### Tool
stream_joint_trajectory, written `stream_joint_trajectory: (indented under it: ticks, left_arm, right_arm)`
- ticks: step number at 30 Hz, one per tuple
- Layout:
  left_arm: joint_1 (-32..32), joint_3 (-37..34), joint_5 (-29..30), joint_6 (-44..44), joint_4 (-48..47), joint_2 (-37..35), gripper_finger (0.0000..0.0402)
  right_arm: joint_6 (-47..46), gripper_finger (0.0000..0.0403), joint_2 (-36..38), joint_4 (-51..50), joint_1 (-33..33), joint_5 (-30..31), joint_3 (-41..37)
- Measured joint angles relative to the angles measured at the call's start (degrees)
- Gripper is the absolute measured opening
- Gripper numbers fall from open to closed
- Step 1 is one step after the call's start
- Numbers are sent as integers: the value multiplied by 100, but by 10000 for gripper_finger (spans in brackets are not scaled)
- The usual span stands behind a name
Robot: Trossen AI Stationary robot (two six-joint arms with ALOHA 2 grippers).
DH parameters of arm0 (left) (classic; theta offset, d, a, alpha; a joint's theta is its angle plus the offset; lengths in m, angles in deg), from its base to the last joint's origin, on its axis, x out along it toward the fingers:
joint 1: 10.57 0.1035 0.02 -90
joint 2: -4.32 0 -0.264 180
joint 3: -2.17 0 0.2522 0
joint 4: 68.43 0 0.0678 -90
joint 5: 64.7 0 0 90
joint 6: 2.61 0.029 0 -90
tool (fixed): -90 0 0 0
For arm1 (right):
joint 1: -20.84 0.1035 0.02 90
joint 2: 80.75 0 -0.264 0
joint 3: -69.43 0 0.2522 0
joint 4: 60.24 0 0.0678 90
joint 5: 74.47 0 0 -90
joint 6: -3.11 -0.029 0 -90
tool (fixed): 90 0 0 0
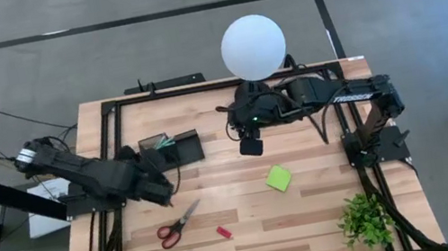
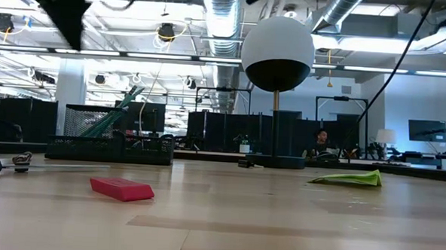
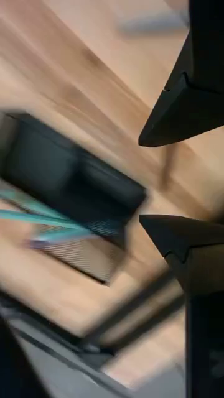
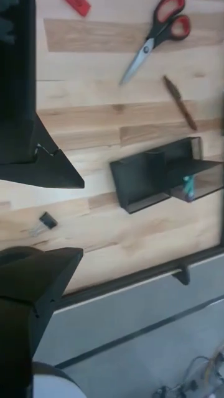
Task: Pick and place office supplies into organizer
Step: Put the brown pen into the black desk organizer
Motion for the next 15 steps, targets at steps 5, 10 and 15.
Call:
stream_joint_trajectory:
  ticks: [5,10,15]
  left_arm:
    - [111,0,-1363,291,-465,941,185]
    - [89,-2,-2019,1428,-413,1659,185]
    - [22,-4,-2033,3514,40,1877,185]
  right_arm:
    - [-157,161,4,-121,-20,0,-74]
    - [-135,161,2,-136,-18,0,-113]
    - [-125,161,2,-137,-18,0,-113]
